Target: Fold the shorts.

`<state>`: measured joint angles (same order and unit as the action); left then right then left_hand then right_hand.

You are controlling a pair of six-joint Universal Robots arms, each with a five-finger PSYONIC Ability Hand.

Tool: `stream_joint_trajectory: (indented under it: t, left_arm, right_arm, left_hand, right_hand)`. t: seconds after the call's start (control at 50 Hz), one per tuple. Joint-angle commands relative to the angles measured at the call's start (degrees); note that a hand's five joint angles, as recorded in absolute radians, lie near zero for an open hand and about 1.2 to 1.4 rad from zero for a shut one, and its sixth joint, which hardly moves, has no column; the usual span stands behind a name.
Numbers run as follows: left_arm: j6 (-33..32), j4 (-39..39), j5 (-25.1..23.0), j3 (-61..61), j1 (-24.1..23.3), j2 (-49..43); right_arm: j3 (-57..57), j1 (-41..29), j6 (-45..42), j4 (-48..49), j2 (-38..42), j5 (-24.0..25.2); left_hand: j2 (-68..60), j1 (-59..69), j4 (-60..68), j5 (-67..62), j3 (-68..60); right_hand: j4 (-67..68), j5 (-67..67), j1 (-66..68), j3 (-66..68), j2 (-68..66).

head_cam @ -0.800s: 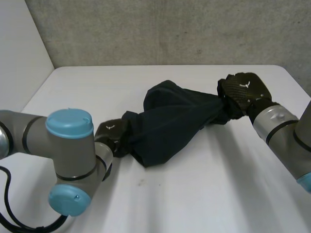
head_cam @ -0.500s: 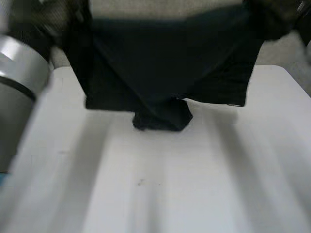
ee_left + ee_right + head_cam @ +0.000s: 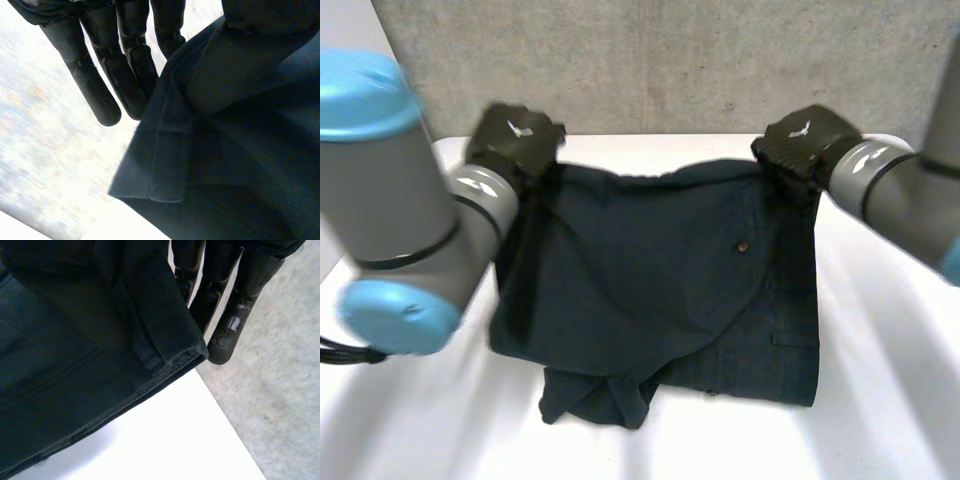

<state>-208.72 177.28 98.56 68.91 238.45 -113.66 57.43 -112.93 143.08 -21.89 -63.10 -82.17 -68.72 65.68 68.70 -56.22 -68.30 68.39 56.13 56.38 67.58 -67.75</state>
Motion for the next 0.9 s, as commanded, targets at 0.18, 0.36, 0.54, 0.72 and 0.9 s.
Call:
stream_joint_trajectory:
  t: [0.18, 0.36, 0.54, 0.72, 0.9]
  left_arm:
    - [-10.5, 38.6, 1.6, -24.6, 3.9, -14.6]
    - [-10.5, 50.5, 1.7, -21.7, 2.8, -7.4]
    - [-5.2, 48.9, 1.5, -7.7, 3.1, -3.1]
    - [-5.0, 43.9, 1.5, 12.1, 1.9, -4.0]
    - [-4.8, 35.0, 1.8, 21.7, -0.9, -11.5]
  right_arm:
    - [-17.5, -0.8, -2.5, 40.5, 12.8, -2.6]
    - [-22.3, -0.8, -1.7, 50.7, 10.5, -3.0]
    - [-17.5, -1.8, -0.3, 38.3, 10.0, -3.3]
    - [-7.7, -1.8, -0.5, 29.0, 15.9, -3.8]
    - [0.7, -1.5, -1.1, 24.7, 22.4, -3.4]
  left_hand:
    - [-11.3, 14.3, 11.3, -13.8, -11.7]
    - [-11.3, 14.3, 11.3, -13.8, -11.7]
    - [-11.3, 14.3, 11.3, -13.8, -11.7]
    - [-11.3, 14.3, 11.3, -13.8, -11.7]
    - [-11.3, 14.3, 11.3, -13.8, -11.7]
  right_hand:
    - [11.6, 13.9, 23.6, 12.4, -12.3]
    - [11.6, 13.9, 23.6, 12.4, -12.3]
    - [11.6, 13.9, 23.6, 12.4, -12.3]
    - [11.6, 13.9, 23.6, 12.4, -12.3]
    - [11.6, 13.9, 23.6, 12.4, -12.3]
